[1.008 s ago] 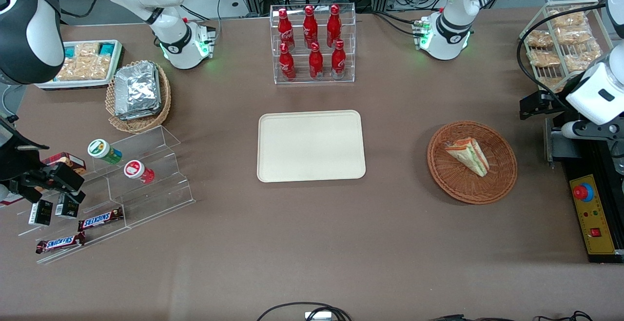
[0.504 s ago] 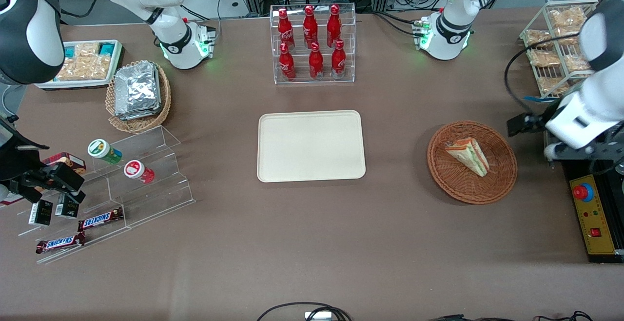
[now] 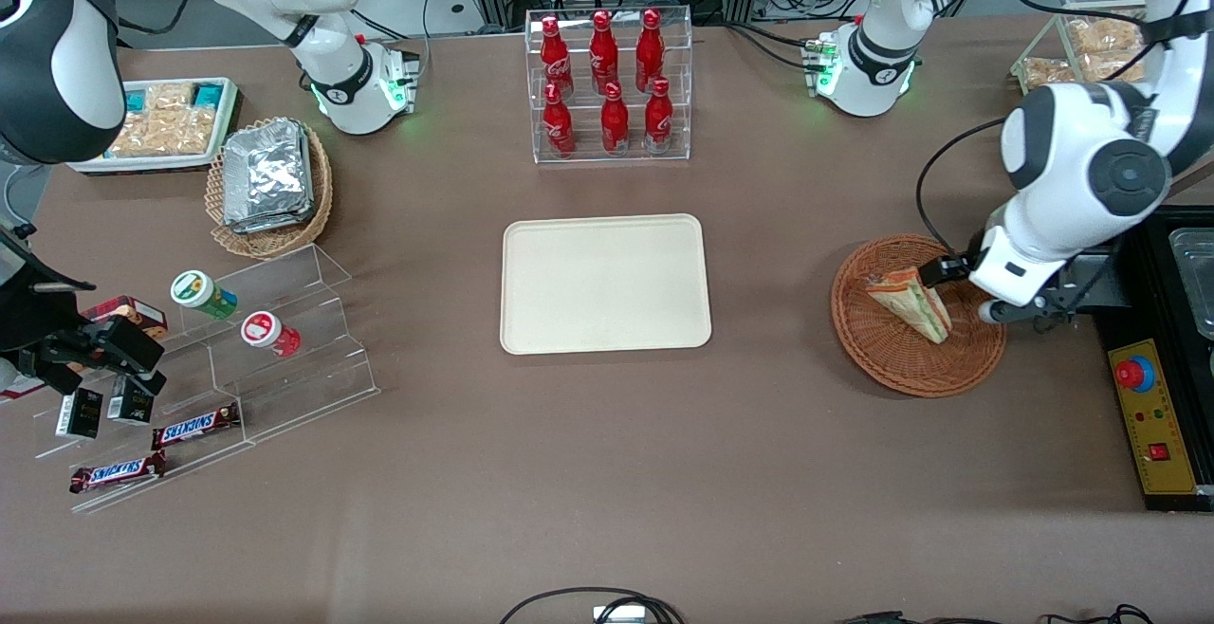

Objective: Place sandwich from basket to tray
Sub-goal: 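Lower the open left gripper over the sandwich in the wicker basket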

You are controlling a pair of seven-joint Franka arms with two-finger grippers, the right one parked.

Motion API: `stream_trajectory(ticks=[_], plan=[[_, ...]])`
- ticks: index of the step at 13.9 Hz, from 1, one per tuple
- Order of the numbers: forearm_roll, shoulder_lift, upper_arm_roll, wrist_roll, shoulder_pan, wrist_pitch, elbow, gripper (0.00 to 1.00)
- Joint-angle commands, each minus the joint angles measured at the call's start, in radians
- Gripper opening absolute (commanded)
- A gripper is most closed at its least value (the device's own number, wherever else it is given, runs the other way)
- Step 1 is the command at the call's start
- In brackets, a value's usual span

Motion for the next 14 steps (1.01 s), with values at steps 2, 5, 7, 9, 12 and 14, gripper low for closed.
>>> stream_trajectory(ticks=[2,5,7,9,12,14], plan=[[0.020,-0.045,-0.001,-0.188,-0.004,0.092,-0.100,1.00],[0.020,-0.016,-0.002,-0.314,-0.007,0.211,-0.149,1.00],[0.020,-0.003,-0.002,-0.356,-0.009,0.296,-0.198,1.00],[0.020,0.015,-0.002,-0.394,-0.009,0.371,-0.240,1.00],[0.020,0.057,-0.001,-0.420,-0.007,0.454,-0.270,1.00],[0.020,0.083,0.001,-0.430,-0.006,0.483,-0.273,1.00]])
